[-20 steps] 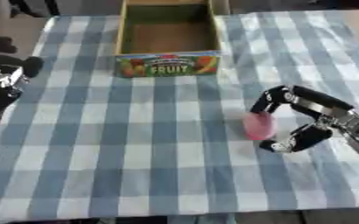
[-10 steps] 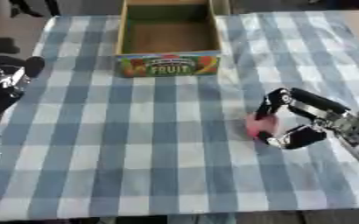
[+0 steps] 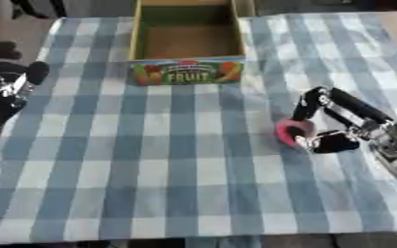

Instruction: Pick up objects on the table and place them in the box.

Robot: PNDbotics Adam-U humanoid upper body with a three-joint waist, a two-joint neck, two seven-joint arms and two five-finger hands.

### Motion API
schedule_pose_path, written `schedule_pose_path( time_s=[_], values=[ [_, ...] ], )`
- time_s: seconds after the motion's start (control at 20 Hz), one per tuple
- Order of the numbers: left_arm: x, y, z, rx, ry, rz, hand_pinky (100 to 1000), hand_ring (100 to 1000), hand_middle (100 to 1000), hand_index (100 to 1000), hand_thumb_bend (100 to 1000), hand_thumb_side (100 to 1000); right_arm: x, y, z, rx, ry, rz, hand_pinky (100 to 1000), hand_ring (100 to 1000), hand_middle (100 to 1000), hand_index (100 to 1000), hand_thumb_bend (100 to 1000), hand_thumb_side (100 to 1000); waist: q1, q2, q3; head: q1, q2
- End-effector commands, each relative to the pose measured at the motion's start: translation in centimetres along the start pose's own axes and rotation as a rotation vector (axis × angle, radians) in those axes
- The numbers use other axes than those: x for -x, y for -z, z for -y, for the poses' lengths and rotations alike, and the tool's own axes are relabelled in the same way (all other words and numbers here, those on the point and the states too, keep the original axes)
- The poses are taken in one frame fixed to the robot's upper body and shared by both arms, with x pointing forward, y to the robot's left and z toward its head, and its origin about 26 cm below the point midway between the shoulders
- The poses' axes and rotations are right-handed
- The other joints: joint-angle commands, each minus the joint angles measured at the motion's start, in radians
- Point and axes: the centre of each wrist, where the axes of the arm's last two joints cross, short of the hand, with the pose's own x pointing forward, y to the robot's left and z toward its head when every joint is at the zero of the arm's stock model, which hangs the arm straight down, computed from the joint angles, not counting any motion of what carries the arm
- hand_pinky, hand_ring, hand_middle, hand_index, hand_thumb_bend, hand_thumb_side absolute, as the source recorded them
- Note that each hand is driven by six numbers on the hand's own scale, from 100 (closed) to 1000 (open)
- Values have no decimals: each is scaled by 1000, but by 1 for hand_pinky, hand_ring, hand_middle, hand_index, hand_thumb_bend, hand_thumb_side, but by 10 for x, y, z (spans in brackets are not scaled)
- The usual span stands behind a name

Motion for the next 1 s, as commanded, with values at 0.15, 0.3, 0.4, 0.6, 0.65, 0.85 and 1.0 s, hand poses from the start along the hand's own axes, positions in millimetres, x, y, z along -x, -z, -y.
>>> schedule_pose_path(
  time_s=[0.15,0.3,0.4,0.6,0.65,0.85,1.0],
  values=[
    [-7,5,-2,8,4,27,587,580,595,712,849,499,-16,7,38,122,-59,52,545,522,308,378,100,100,-2,-20,5,-3,9],
    [-7,5,-1,12,1,27,587,580,595,712,847,499,-26,14,54,162,-75,80,544,522,309,379,100,100,-3,-22,9,-4,11],
    [-8,5,0,16,-1,29,587,580,595,712,846,499,-32,21,64,188,-84,94,542,520,308,377,100,100,-3,-22,13,-5,11],
    [-9,5,2,23,-8,32,586,580,600,712,845,499,-40,36,77,235,-80,109,535,516,307,377,100,100,-2,-22,22,-7,13],
    [-9,5,3,25,-10,34,587,580,600,712,845,499,-42,42,80,240,-80,114,535,517,308,378,100,100,-2,-21,25,-8,13],
    [-13,8,8,40,-26,48,587,581,601,712,843,499,-50,67,87,244,-96,132,540,521,311,381,100,100,-3,-17,46,-18,9],
    [-19,11,14,61,-44,69,587,589,602,712,840,500,-50,87,90,237,-119,125,545,526,318,388,100,100,-6,-10,73,-26,-2]
  ],
)
